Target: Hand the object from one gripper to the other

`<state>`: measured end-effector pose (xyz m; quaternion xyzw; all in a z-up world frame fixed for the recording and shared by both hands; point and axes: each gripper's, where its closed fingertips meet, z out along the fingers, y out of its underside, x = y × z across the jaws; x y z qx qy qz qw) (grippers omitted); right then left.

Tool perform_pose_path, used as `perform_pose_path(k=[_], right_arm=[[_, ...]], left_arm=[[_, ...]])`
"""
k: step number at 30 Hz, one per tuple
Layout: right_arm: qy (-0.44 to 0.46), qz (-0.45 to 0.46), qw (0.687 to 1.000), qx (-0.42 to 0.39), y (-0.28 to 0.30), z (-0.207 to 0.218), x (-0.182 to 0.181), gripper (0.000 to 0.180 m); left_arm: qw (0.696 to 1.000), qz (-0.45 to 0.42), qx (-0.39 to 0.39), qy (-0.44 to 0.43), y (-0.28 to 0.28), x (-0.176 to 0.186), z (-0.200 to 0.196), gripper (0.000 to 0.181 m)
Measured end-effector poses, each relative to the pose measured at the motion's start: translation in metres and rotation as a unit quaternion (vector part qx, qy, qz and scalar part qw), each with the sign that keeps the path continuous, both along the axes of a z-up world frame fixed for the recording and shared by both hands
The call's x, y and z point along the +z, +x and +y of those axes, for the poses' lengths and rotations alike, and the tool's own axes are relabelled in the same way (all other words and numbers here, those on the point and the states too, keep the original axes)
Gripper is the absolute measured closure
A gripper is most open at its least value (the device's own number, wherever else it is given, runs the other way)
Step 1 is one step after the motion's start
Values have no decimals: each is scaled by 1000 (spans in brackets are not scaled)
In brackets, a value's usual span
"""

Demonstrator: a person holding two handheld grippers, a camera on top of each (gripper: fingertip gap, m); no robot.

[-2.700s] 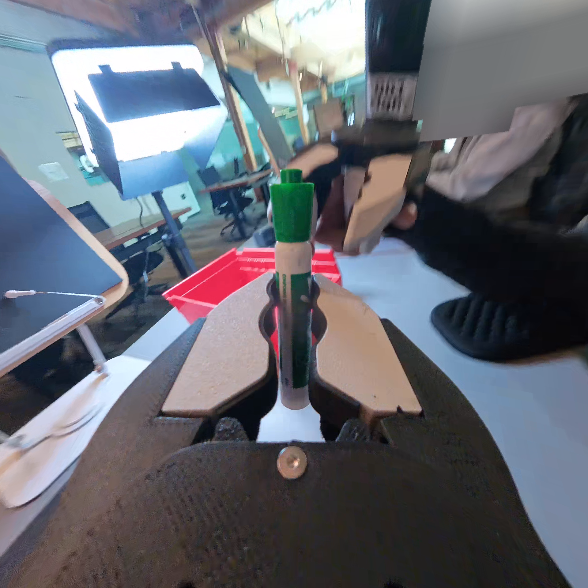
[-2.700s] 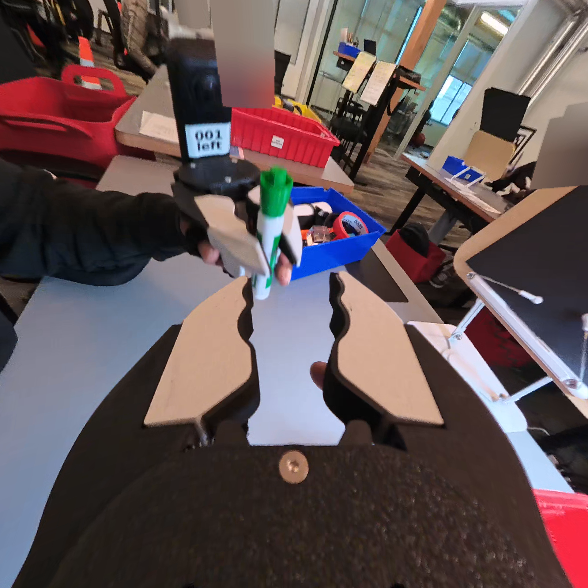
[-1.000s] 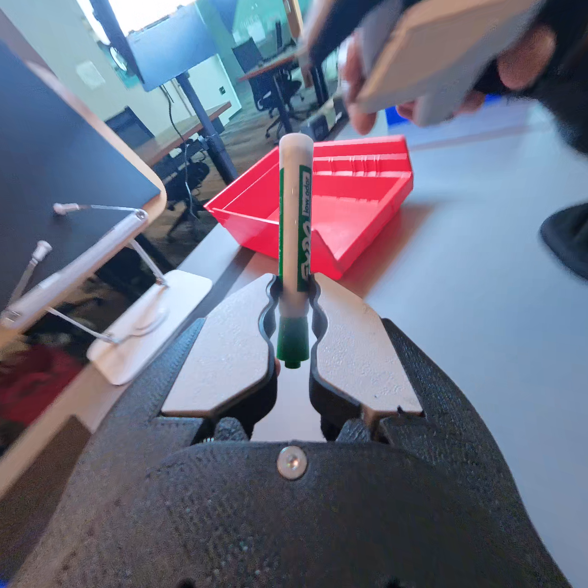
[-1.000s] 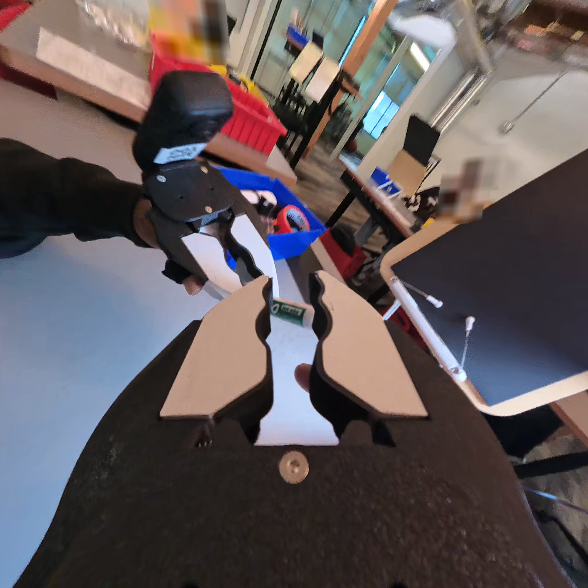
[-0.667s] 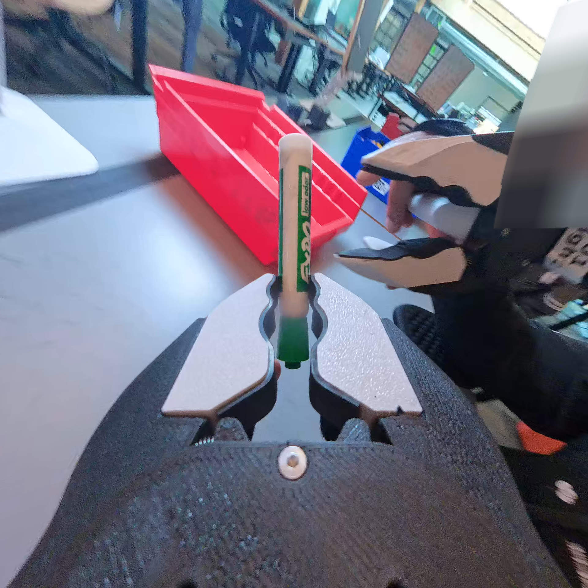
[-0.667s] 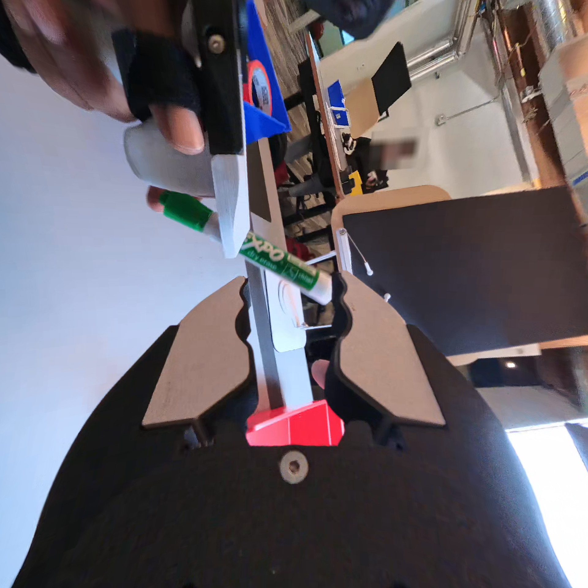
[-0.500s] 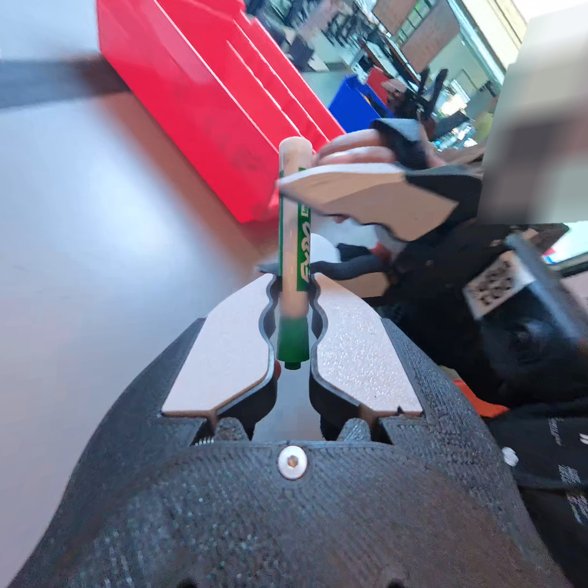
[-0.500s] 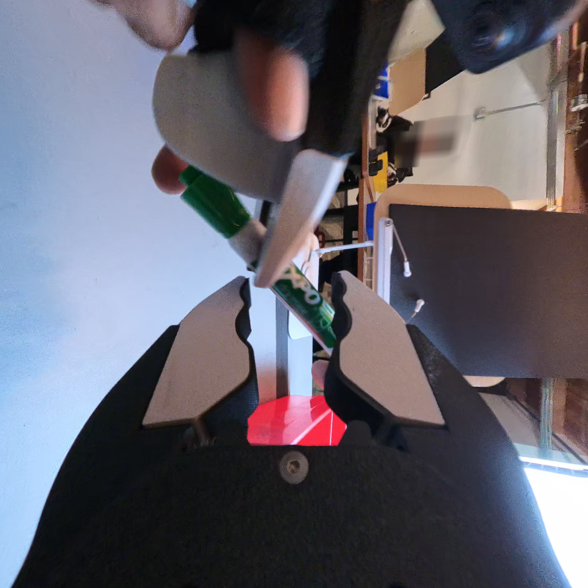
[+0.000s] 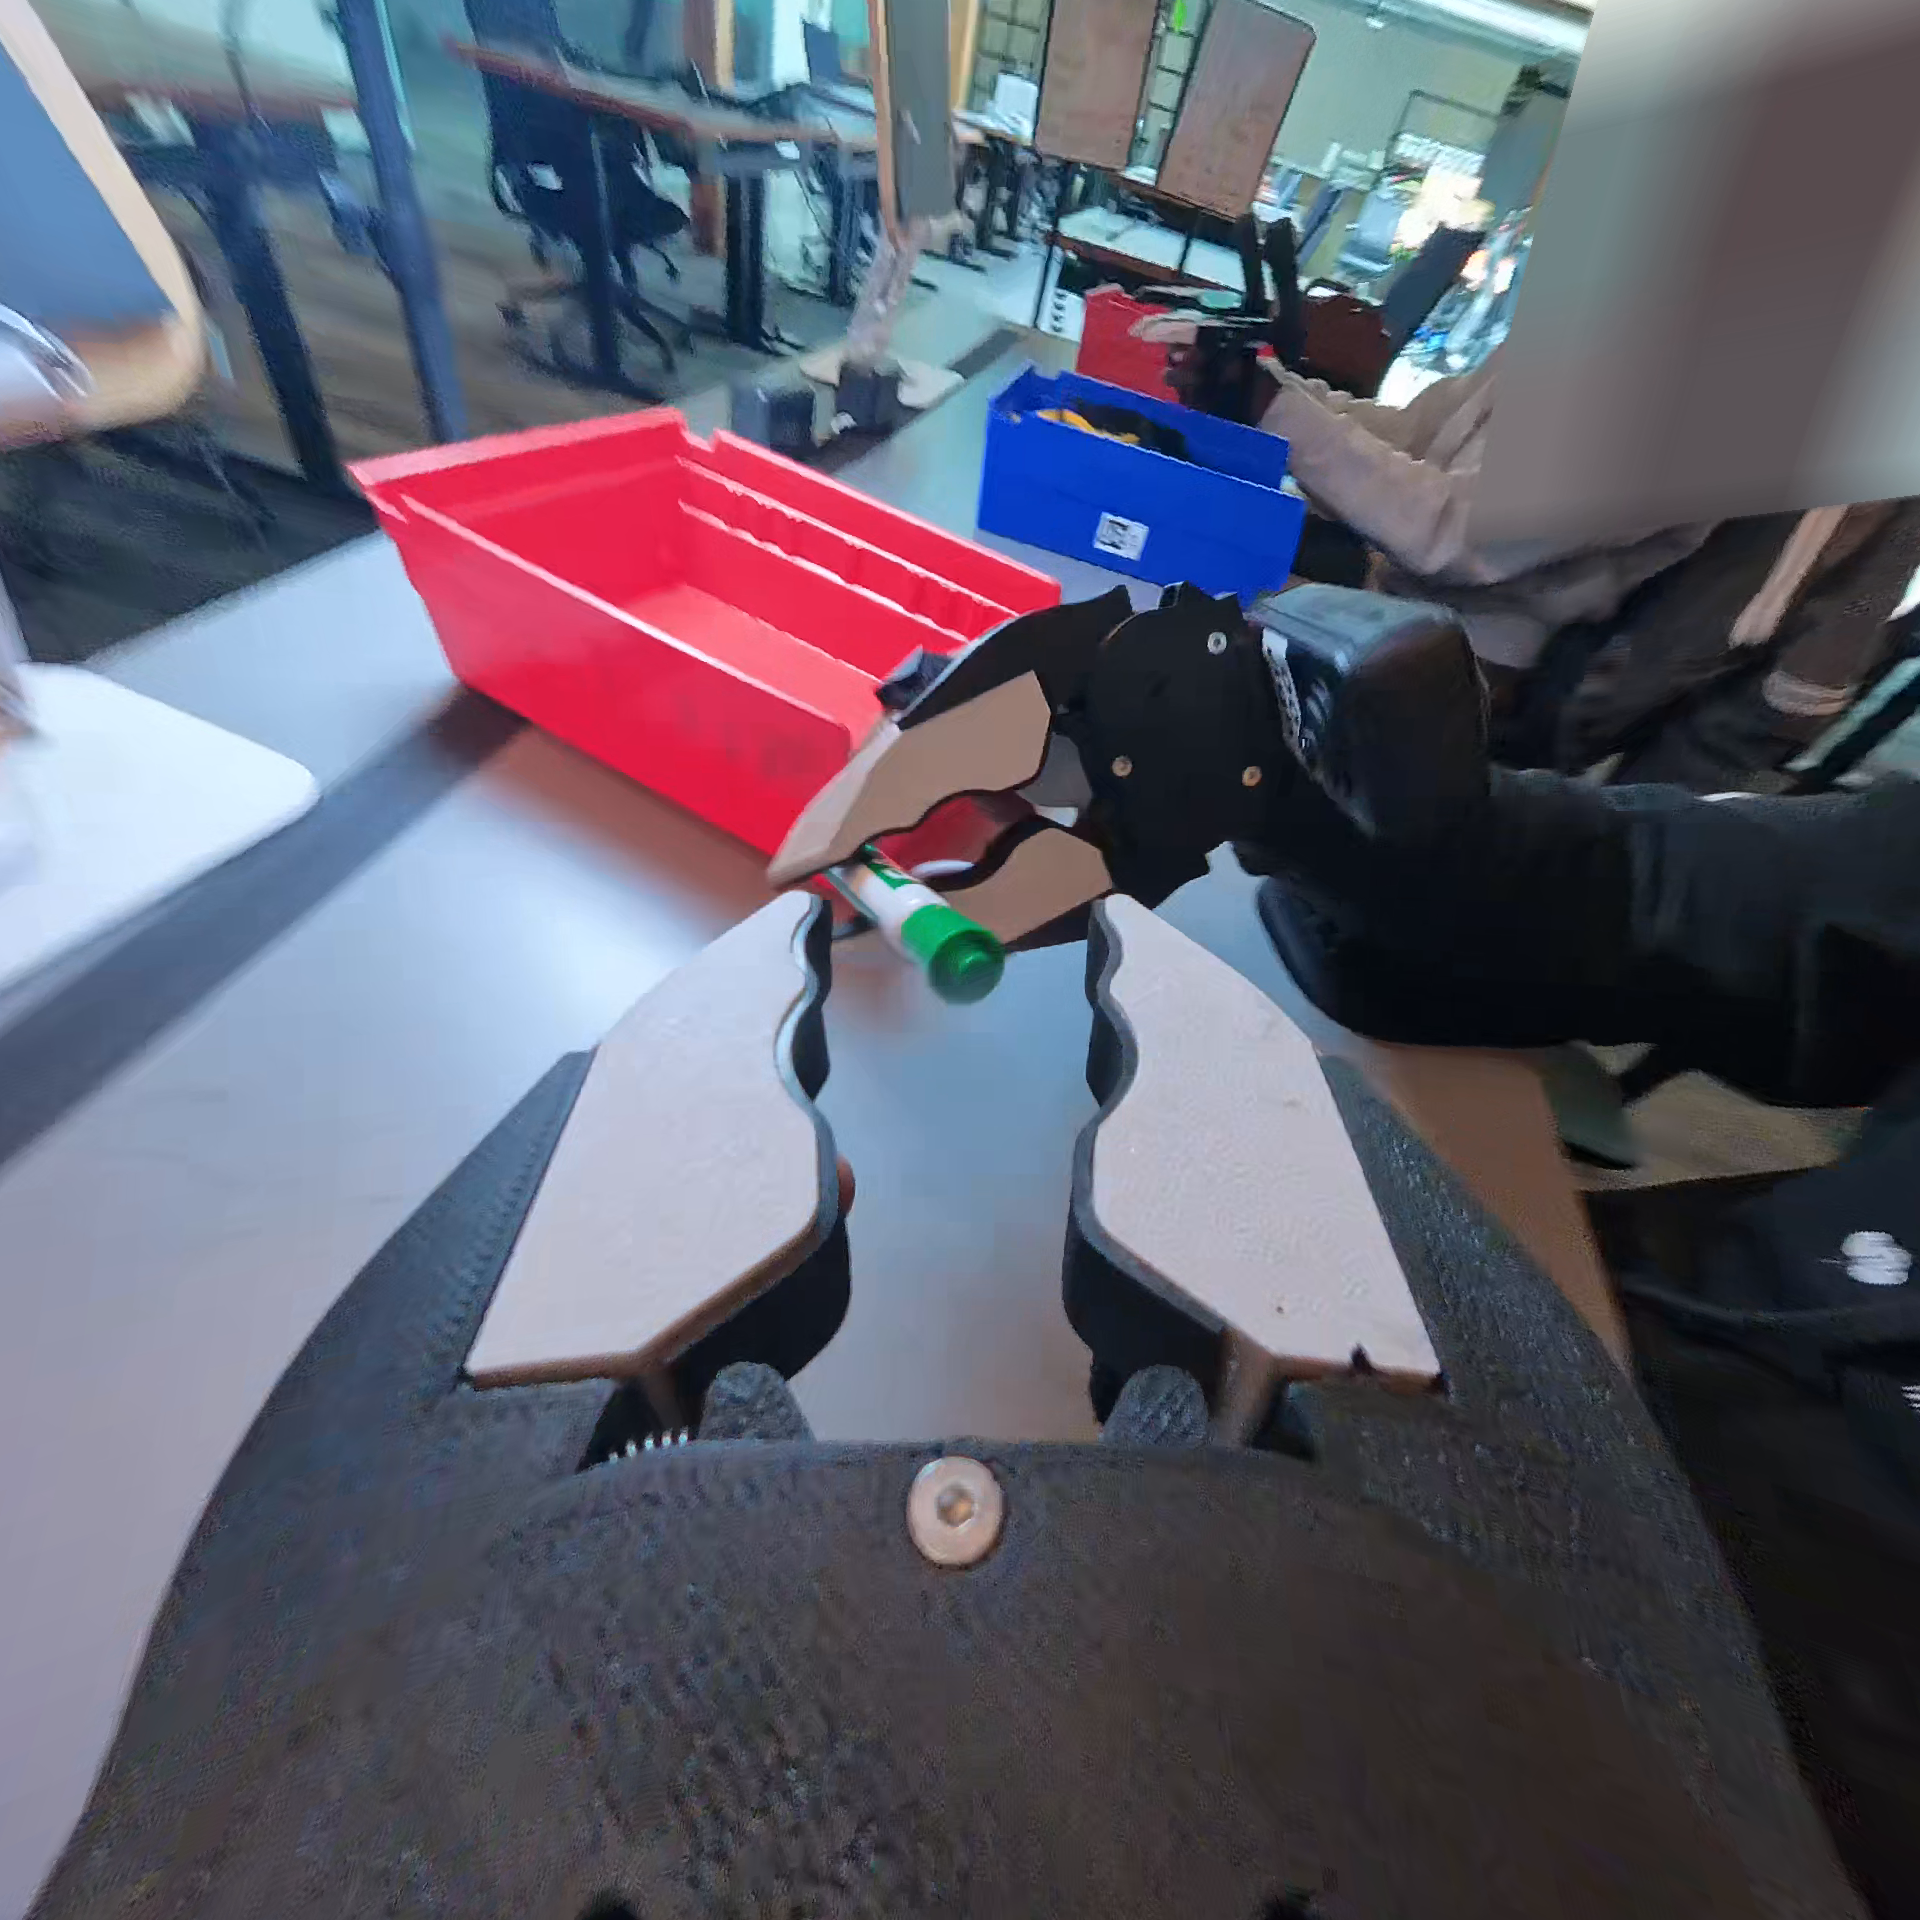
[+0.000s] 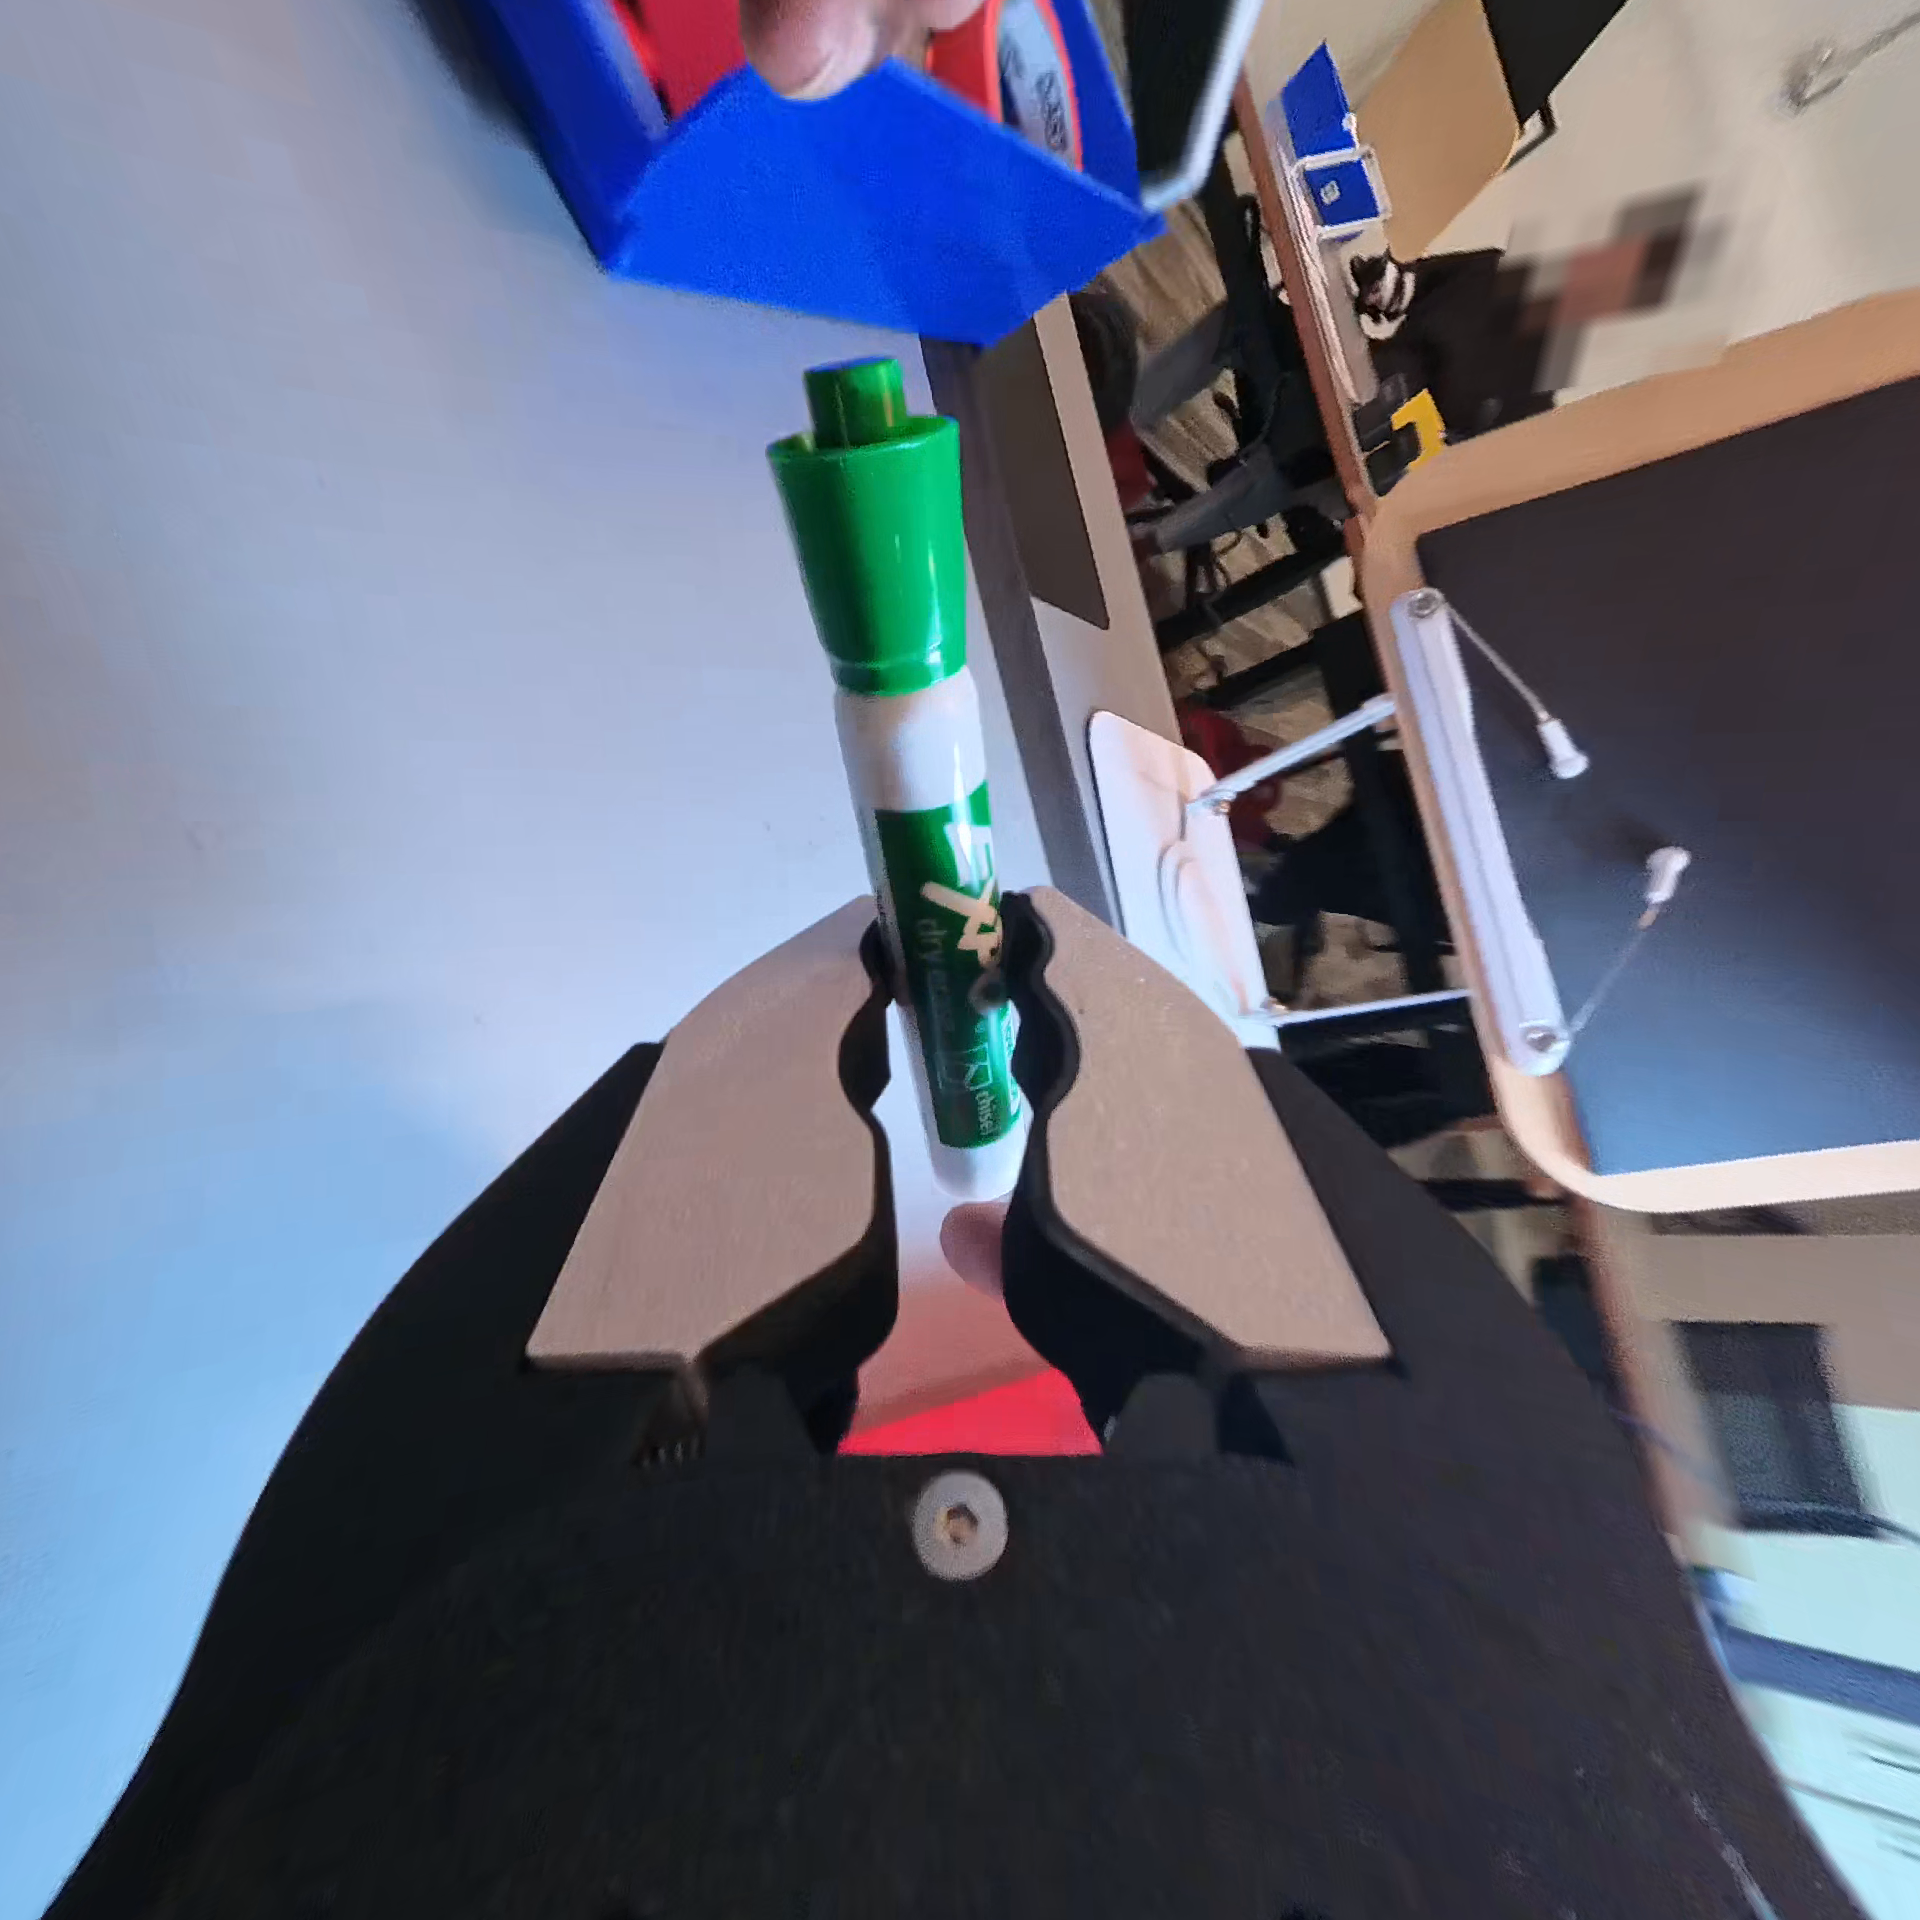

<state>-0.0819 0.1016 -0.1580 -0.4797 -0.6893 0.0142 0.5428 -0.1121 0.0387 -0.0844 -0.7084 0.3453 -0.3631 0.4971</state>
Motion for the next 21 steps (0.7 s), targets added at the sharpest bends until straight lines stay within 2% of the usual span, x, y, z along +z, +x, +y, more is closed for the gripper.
perform_pose_path(k=[6, 10, 13, 14, 19, 21], right_arm=[[-188, 88, 976, 61, -14, -35, 18, 160], [-331, 109, 931, 106, -22, -66, 29, 160], [-417, 130, 890, 129, -24, -79, 39, 160], [-439, 138, 877, 138, -23, -82, 43, 160], [-470, 178, 851, 156, -23, -85, 60, 160], [-458, 179, 858, 151, -23, -83, 59, 154]], left_arm=[[990, 85, 26, 108, 10, 0, 2, 136], [981, 102, 16, 162, 28, 3, -3, 146], [980, 75, 1, 183, 35, 14, -11, 162], [982, 62, 2, 180, 36, 18, -12, 162], [991, -30, -3, 132, 31, 32, -10, 163], [992, -48, -2, 115, 28, 32, -7, 163]])
